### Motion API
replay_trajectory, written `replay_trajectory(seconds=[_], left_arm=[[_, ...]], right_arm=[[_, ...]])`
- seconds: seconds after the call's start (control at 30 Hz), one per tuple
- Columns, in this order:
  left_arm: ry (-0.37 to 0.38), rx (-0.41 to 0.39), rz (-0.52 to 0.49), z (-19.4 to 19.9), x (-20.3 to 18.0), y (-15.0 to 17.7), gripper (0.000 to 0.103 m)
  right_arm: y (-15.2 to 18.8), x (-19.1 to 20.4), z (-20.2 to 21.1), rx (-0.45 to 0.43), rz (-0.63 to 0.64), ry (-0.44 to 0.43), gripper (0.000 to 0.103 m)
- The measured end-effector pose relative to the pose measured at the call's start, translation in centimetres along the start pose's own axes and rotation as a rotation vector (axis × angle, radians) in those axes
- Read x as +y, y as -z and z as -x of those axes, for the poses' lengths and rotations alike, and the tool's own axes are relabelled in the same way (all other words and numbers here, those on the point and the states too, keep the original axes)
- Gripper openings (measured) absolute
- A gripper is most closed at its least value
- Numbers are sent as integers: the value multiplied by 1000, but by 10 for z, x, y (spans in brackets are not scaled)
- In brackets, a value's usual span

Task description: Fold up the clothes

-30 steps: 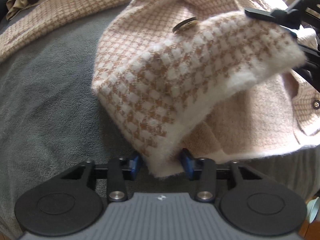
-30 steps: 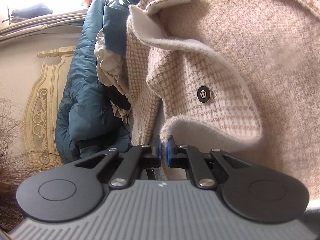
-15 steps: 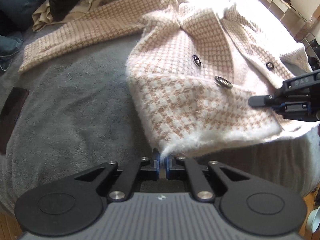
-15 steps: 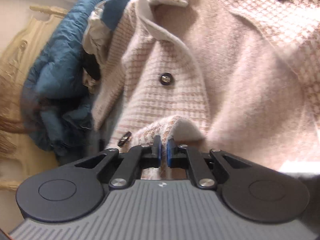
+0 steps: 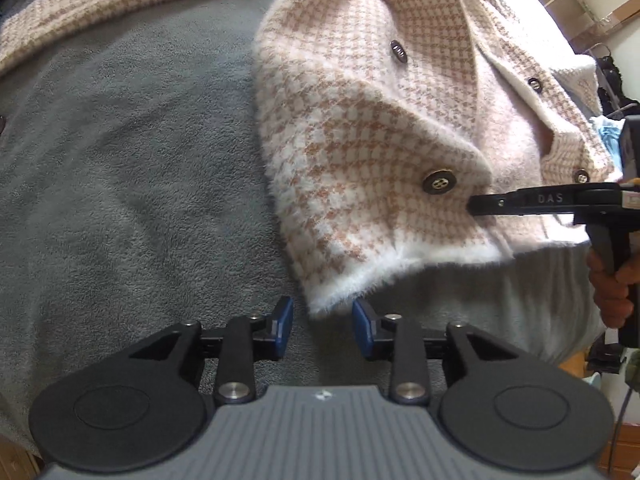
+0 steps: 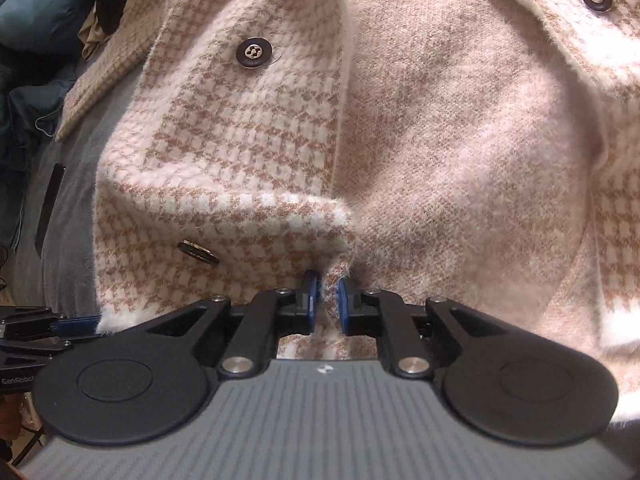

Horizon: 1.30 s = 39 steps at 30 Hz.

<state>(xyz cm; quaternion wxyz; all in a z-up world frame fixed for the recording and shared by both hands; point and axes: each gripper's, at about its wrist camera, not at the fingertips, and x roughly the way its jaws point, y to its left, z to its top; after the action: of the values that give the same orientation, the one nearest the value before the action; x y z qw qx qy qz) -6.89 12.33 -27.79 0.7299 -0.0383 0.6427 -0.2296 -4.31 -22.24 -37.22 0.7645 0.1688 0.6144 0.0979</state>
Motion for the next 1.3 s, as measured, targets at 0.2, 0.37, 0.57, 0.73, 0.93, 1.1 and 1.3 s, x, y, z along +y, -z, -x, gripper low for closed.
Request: replay_trajectory(seconds=[0.2,0.37,0.57,0.73,0.93,1.1,1.3], left_arm=[[21,-53,90,3,4,-18,55],[-60,11,121,-32,0,-29,46],[-96,37,176,-52,2,-32,47],[-112,44,188,-55,-2,-36,47],[-136,45,198,-59,-8,-39,47],[-149,49,209,-62,-13,-43,48],[-160,53,213,-64,-17,-46,48]], right_arm=[[-4,-20,25,9,-22,-11,42],[-23,-34,74,-97,-60,-52,56],[-116,-33,72,-279,-176,-207,79],[-193,-93,30,-385,-723,-472,82],[-230,-120,-48,-150,-1159,-686,82],[-252,-118,-81,-131,-1236,-777,82],[-280,-118,-69,-246,-1137,-703,24]])
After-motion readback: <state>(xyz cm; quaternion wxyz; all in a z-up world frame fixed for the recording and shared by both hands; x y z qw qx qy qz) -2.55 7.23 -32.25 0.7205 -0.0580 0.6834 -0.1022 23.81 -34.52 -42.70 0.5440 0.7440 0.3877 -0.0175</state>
